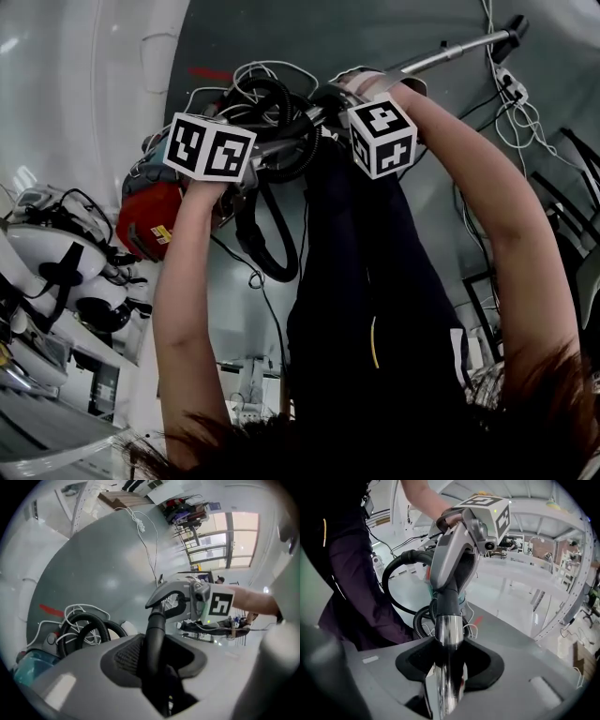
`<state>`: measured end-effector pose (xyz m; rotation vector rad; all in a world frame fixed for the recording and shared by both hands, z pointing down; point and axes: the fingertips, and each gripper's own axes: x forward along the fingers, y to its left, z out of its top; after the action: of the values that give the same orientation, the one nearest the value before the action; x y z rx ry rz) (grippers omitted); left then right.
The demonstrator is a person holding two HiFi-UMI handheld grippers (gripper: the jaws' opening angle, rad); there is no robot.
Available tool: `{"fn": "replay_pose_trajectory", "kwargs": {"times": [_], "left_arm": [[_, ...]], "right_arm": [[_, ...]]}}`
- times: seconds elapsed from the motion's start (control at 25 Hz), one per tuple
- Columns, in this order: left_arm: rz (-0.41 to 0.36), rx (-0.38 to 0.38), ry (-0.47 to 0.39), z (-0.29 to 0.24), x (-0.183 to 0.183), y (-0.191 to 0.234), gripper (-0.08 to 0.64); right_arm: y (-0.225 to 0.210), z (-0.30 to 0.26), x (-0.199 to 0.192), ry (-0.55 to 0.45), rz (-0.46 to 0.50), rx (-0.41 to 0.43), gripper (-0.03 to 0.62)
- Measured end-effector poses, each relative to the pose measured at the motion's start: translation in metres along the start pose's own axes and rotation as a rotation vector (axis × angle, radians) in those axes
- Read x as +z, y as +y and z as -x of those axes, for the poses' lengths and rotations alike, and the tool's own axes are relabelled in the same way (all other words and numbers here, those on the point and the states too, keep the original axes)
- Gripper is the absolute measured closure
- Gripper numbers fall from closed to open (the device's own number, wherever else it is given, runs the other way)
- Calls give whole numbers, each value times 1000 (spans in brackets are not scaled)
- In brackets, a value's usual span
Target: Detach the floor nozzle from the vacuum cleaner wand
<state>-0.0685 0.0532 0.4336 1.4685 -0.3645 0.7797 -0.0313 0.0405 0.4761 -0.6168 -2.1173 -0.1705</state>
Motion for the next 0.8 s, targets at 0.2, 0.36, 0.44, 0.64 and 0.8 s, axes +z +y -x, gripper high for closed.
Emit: {"fn": "replay_pose_trajectory", "kwargs": {"times": [0.2,0.36,0.44,0.64,0.8], "left_arm": [[-127,134,-118,10,8,2,405],[-254,245,-176,15,11,-2,405],[-309,289,-175,15,9,-3,407],[-182,193,-134,16,-1,1,403],[-13,31,-92,12,-13,3,403]], "right_arm": [[-6,-1,0,12,-46,97,423],[-5,2,0,44,-90,230,422],[-4,3,0,56,-98,273,420],[-2,0,7,8,-51,189,425],[5,-5,9,-23,-12,109,426]]}}
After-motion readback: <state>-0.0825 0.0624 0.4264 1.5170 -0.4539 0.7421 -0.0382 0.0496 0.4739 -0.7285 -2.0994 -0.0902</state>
